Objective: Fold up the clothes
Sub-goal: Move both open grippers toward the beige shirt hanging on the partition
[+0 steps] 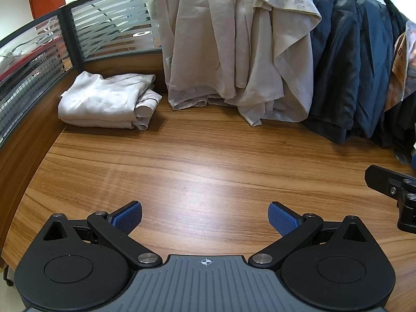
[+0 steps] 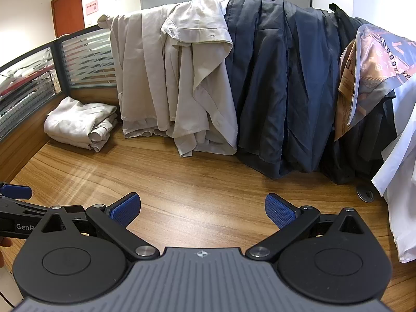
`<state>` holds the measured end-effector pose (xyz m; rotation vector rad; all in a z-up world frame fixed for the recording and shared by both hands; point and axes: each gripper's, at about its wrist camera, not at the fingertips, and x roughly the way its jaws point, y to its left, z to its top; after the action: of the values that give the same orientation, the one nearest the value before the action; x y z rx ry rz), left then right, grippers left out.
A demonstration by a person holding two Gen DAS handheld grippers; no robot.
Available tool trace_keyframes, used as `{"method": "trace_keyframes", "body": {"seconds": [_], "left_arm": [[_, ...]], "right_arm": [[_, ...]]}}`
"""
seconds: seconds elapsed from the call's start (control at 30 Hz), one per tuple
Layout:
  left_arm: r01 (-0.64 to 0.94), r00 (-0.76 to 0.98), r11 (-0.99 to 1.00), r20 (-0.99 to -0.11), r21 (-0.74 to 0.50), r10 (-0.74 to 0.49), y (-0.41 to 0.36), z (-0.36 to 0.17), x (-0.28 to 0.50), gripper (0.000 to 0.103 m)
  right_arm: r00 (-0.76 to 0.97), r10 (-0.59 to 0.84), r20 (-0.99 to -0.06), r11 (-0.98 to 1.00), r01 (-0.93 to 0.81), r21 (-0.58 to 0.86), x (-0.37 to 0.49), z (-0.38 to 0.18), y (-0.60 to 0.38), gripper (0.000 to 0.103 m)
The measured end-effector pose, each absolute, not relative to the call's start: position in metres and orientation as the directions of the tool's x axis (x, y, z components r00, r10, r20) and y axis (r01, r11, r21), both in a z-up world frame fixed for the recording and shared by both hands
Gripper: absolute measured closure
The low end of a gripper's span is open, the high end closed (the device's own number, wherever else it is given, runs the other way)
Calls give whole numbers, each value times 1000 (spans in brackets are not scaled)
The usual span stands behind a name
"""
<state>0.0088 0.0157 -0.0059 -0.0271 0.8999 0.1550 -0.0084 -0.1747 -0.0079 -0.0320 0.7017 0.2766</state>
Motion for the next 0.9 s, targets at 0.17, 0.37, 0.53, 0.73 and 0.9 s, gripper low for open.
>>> {"method": "trace_keyframes", "body": {"seconds": [0.17, 0.37, 0.53, 0.73, 0.9], "left_arm": [[-147, 608, 988, -784, 40, 122, 16, -6, 9, 0], [-148, 605, 988, -787, 35, 118, 17, -7, 9, 0], [-143, 606, 989, -787, 35, 115, 18, -7, 12, 0], [-150, 605, 988, -787, 35, 120, 18, -7, 14, 0], [-152, 603, 988, -789, 32, 118, 18, -8, 16, 0]], "right_arm": [[725, 241, -645, 963, -261, 66, -8, -9, -175, 0], [722, 242, -648, 962, -265, 63, -7, -9, -174, 0], [722, 239, -649, 963, -264, 60, -7, -9, -173, 0], [722, 232, -652, 965, -257, 59, -6, -9, -173, 0], [724, 225, -652, 967, -249, 58, -5, -9, -174, 0]]}}
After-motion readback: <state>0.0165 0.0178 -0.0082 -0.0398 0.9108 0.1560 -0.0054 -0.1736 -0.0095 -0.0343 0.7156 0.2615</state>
